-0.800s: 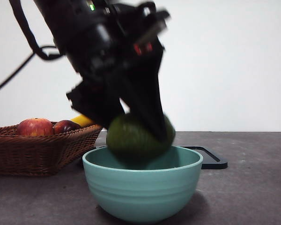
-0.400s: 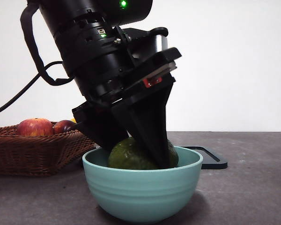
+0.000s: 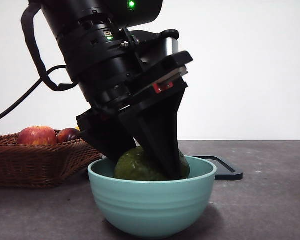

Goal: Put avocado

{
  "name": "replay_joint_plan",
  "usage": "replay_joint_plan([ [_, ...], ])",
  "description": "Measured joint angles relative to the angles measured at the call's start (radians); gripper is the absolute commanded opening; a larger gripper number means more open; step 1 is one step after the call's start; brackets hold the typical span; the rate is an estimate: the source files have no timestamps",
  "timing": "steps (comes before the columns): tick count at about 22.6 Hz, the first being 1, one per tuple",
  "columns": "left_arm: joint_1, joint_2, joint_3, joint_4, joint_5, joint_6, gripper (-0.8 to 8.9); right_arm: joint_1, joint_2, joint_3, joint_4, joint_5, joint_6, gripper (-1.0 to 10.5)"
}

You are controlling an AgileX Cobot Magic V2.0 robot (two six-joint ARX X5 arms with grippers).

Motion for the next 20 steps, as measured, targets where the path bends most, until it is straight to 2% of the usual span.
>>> replay_joint_plan([
  [2, 0.0, 0.0, 0.0, 0.0, 0.0, 0.0, 3.86, 0.0, 0.0, 0.0, 0.0, 0.0, 0.0, 3.8],
  [11, 0.0, -0.014, 0.0, 0.0, 0.0, -0.002, 3.82, 0.0, 0.0, 0.0, 0.0, 0.0, 0.0, 3.8],
  [15, 0.03, -0.156, 0.006, 0.005, 0.001, -0.02, 3.82, 0.0, 0.0, 0.0, 0.0, 0.0, 0.0, 3.8],
  [20, 0.16, -0.369, 0.008, -0.017, 0.0, -0.028, 3.82, 0.0, 0.0, 0.0, 0.0, 0.0, 0.0, 3.8],
])
